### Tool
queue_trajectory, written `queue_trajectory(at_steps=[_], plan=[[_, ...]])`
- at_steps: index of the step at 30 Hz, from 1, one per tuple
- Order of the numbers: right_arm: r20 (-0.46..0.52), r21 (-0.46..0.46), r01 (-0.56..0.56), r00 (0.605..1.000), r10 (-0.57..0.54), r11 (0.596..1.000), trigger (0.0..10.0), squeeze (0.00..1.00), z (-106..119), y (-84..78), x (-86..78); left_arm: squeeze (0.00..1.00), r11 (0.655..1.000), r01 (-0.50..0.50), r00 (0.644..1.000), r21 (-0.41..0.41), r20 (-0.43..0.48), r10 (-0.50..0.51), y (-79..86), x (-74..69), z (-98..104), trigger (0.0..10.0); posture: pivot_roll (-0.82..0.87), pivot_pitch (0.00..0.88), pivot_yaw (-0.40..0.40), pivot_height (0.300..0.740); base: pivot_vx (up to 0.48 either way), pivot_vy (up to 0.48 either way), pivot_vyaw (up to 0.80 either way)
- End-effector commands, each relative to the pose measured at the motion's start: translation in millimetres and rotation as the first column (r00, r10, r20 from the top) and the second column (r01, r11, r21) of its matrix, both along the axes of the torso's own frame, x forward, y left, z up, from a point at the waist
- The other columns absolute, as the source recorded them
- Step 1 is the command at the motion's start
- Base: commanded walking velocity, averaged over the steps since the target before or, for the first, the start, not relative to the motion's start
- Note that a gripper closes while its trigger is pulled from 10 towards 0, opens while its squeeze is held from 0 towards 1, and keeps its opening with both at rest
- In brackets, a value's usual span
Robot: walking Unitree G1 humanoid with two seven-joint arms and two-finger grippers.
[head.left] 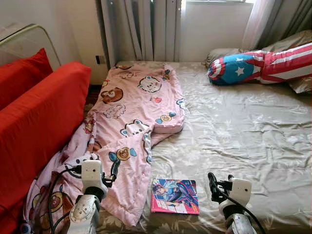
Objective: Clean up the room
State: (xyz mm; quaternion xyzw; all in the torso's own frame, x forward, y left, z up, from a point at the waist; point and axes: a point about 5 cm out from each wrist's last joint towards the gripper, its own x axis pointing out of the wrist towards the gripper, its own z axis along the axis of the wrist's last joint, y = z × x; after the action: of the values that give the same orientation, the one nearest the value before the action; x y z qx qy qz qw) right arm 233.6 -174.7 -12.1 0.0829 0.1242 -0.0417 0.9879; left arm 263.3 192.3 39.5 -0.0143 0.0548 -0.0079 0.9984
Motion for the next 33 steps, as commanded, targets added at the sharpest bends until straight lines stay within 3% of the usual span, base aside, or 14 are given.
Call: queue_trajectory(at_steps=[1,16,21,33], plan=[[0.015,0.008,-0.020,1.000,0.020,1.000,10.0,0.00,2.1,1.7,2.2,0.00,1.000,-0.008,1.000,0.007,-0.008,0.008,2.5,-2.2,-0.1,10.0,-0.01,0.000,-0.013,0.689,0.000,0.000,0.00],[-0.011,0.020,-0.033,0.999,0.033,0.999,10.0,0.00,1.2,3.9,6.9,0.00,1.000,-0.020,0.999,0.013,-0.027,0.020,8.7,-3.2,-1.9,10.0,0.00,0.000,-0.026,0.689,0.000,0.000,0.00],[-0.021,0.021,-0.044,0.999,0.044,0.999,10.0,0.00,0.0,6.1,7.4,0.00,1.000,-0.020,0.999,0.016,-0.032,0.020,10.6,-2.8,-1.5,10.0,0.00,0.000,-0.025,0.655,0.000,0.000,0.00],[0.001,0.037,-0.054,0.999,0.054,0.998,10.0,0.00,1.0,9.1,7.4,0.00,1.000,-0.011,0.999,0.023,-0.036,0.012,13.6,-1.0,-1.1,10.0,0.01,0.000,-0.021,0.655,0.000,0.000,0.00]])
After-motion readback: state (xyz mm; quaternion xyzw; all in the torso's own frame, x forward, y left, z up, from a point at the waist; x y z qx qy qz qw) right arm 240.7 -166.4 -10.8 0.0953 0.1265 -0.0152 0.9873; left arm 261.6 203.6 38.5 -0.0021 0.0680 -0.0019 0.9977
